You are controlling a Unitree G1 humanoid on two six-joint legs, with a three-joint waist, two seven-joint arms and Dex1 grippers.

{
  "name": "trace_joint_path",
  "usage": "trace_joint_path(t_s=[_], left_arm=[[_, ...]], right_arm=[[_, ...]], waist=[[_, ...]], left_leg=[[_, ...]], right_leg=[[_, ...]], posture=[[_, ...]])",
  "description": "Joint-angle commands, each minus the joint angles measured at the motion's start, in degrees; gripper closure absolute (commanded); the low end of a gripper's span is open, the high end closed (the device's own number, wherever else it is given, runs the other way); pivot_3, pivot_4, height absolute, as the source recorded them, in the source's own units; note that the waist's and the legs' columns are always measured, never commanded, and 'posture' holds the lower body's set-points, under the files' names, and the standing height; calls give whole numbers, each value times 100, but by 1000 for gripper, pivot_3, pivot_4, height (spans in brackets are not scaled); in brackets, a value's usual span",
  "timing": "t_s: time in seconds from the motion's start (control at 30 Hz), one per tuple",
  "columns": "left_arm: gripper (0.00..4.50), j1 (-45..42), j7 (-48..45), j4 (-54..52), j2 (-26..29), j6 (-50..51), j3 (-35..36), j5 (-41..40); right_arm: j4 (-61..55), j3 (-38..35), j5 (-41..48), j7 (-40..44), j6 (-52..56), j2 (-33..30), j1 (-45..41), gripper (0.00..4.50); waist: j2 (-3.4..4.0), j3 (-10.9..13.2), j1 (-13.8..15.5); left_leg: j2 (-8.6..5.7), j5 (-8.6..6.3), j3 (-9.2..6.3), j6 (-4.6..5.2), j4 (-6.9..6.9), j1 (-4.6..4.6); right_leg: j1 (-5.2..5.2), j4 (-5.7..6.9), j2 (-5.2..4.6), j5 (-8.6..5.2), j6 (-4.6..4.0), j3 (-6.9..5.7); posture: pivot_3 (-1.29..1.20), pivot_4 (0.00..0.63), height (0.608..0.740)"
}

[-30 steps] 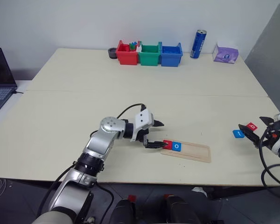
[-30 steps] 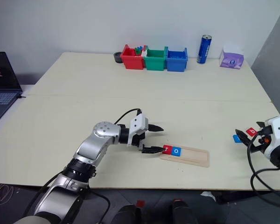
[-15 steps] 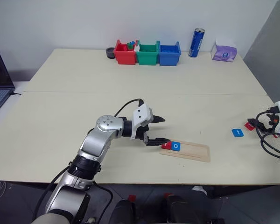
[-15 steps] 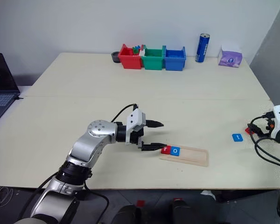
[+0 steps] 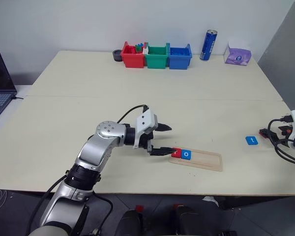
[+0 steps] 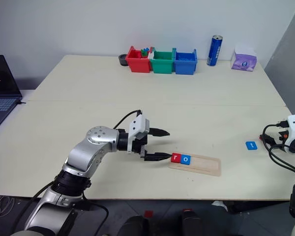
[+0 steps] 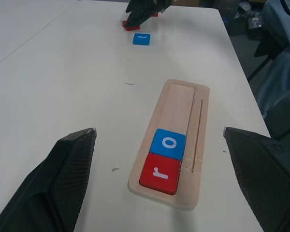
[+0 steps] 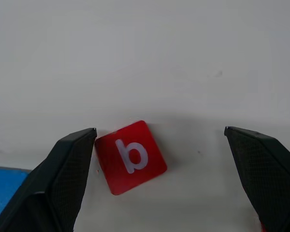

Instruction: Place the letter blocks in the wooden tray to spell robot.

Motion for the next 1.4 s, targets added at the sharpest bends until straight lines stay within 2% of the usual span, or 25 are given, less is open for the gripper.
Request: trace_joint_path(t_s=[0.03,0.53,0.63,0.83,0.9,0.97,1.07,1.2,1.27,1.4], left_arm=[[47,-33,-15,-191,55,-34,99,-136],[47,9,1,-184,134,-117,25,-106],[0,18,7,-197,142,-113,23,-103],[0,87,24,-206,205,-124,43,-90],[0,118,49,-202,223,-138,54,-75],[0,150,60,-207,244,-152,66,-65],[0,199,87,-233,267,-158,75,-68],[0,201,123,-196,262,-195,61,-71],[0,193,146,-168,241,-221,50,-71],[0,207,149,-132,233,-294,49,-83]], right_arm=[[-48,-134,57,-22,-130,-59,5,0],[174,-202,68,-306,190,126,-16,0],[159,-255,89,-323,317,206,-15,608],[72,-387,226,-442,377,273,88,2669],[-49,-441,274,-478,335,264,175,3052],[-248,-533,344,-496,319,233,246,3048],[-989,-715,554,-422,460,140,532,3048],[-2600,-1022,898,-441,1043,103,1318,3048],[-3650,-1303,1083,-648,1441,132,1855,3048],[-6751,-1940,1869,-1010,2875,461,3276,3048]], waist=[[2,0,1],[2,0,0],[1,-1,-15],[-1,1,-45],[-1,1,-49],[-1,1,-41],[0,1,-31],[9,5,-16],[14,5,4],[29,2,11]], left_leg=[[0,0,2,0,0,0],[0,0,1,0,2,2],[0,0,2,0,4,6],[-1,-1,-1,1,1,46],[-1,-1,-1,1,1,46],[-1,-1,-2,1,1,46],[0,-1,-4,1,0,45],[0,-1,-4,1,-1,42],[1,-1,-7,1,-5,40],[5,-1,-16,0,-8,33]], right_leg=[[0,0,0,0,0,1],[2,0,0,1,1,1],[7,0,1,2,3,2],[53,-7,2,2,4,0],[54,-8,2,2,5,0],[54,-7,2,2,5,-1],[53,-8,1,1,5,-2],[51,-8,0,1,6,0],[50,-8,0,0,7,-3],[44,-6,3,-4,14,-10]], posture=[[0,150,740],[0,150,740],[0,150,740],[0,150,740],[0,150,740],[0,150,740],[0,150,740],[0,150,740],[0,150,740],[0,150,740]])
